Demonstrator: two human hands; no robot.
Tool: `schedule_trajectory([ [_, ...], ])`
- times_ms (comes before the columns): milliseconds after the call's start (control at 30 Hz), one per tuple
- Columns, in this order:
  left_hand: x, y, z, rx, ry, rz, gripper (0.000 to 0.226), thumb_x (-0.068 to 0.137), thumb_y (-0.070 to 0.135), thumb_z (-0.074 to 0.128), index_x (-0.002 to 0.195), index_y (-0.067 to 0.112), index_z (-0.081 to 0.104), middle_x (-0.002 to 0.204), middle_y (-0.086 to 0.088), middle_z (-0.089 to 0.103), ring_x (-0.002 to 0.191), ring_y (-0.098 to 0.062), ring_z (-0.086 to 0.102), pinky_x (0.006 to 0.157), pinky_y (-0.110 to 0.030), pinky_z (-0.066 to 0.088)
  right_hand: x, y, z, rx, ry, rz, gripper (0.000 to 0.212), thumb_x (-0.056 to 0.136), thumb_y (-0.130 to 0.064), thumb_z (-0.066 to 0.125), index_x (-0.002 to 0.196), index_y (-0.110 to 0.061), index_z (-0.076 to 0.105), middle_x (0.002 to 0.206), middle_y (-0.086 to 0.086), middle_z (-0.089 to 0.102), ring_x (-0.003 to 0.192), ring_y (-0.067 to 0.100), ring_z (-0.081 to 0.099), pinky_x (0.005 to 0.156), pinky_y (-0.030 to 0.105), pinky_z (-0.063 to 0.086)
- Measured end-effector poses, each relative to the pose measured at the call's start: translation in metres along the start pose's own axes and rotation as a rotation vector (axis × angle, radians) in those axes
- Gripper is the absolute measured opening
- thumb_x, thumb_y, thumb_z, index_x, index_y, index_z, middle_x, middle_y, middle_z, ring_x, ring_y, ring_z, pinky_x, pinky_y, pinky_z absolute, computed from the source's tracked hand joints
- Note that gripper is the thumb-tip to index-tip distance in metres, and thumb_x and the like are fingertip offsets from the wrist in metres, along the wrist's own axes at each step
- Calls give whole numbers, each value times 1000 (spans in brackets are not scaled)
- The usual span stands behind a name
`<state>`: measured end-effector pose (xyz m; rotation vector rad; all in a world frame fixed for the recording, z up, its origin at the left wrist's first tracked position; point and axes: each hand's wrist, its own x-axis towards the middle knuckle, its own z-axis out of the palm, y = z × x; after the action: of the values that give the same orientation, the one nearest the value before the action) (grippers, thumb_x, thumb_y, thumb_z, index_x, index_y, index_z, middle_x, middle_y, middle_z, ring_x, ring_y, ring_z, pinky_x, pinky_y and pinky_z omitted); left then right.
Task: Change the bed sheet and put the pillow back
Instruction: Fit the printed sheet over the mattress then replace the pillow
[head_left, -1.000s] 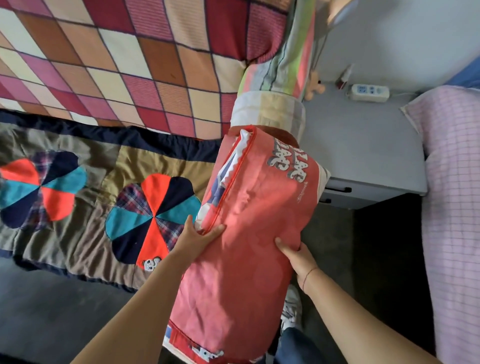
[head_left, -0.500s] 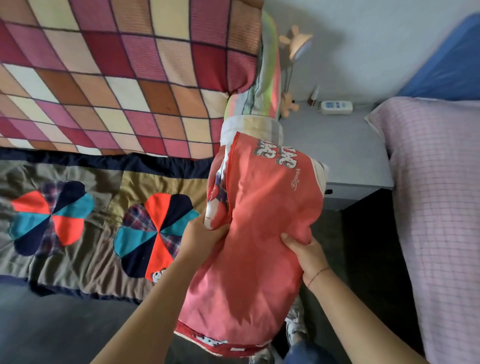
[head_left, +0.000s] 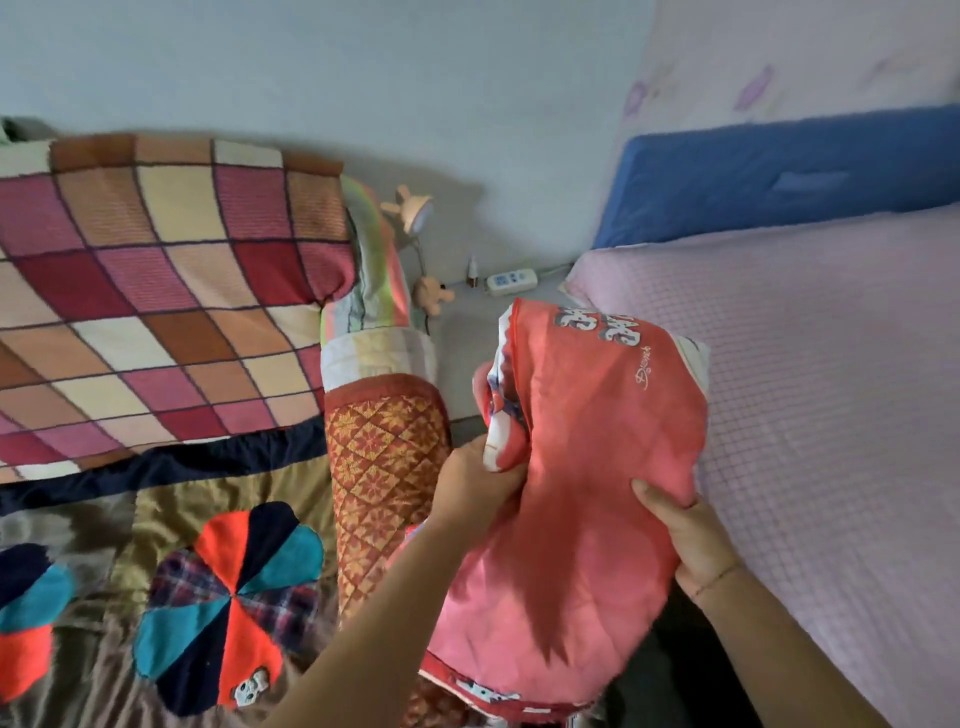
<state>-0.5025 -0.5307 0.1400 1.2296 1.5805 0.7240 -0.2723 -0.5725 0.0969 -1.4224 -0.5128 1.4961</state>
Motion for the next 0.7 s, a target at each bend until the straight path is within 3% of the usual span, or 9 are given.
schedule_trajectory([
  [67,4,20,31,14,-73,22,18,71,38,71,75,21,67,72,5,70,64,-9,61,70,-34,51,-8,-14,-29,37,62,-48,76,46,-38,94,111,-8,69,105,13,73,96,27,70,76,34,59],
  [133,8,40,64,56,-142,54,11,81,29,71,78,19,67,74,6,69,66,-8,61,71,-31,50,-17,-27,-61,67,144,-75,54,63,-26,86,110,-9,68,107,12,72,95,24,70,76,32,59],
  [200,11,61,99,96,-213,104,10,83,25,71,82,17,66,75,7,67,68,-7,60,64,-18,47,-26,-39,-95,114,229,-71,39,78,-15,73,115,-6,66,109,13,72,96,24,70,78,32,59],
  [267,16,81,139,145,-300,156,8,84,22,70,81,19,63,72,9,63,64,-2,56,56,-8,40,-36,-49,-132,147,296,-80,47,74,-21,77,116,-5,65,109,13,72,96,24,70,81,35,58],
  [333,17,102,182,169,-381,200,11,85,20,69,77,22,61,70,11,63,64,-3,55,55,-7,39,-48,-61,-168,159,352,-102,75,53,-40,91,115,-7,66,109,12,72,99,25,70,88,39,54],
  [400,14,121,227,207,-455,234,11,85,22,67,76,24,61,74,8,66,70,-12,60,63,-14,45,-57,-68,-208,173,414,-121,83,43,-44,94,113,-10,67,108,10,73,99,24,70,87,39,55],
  [533,7,156,319,218,-593,272,6,79,30,67,84,26,65,81,7,70,82,-18,65,80,-34,51,-71,-82,-292,217,547,-134,42,70,-20,82,109,-16,67,105,5,74,92,17,71,74,28,58],
  [633,3,180,392,233,-674,303,23,67,38,62,86,25,66,83,8,70,85,-19,66,81,-36,52,-75,-94,-356,218,601,-131,53,61,-28,87,108,-20,65,100,-1,75,90,14,71,68,23,57],
  [700,5,189,420,226,-694,311,31,64,39,61,91,24,66,88,6,71,88,-19,67,83,-36,52,-71,-99,-381,217,630,-115,53,62,-29,86,110,-20,64,100,-2,74,93,16,70,72,27,55],
])
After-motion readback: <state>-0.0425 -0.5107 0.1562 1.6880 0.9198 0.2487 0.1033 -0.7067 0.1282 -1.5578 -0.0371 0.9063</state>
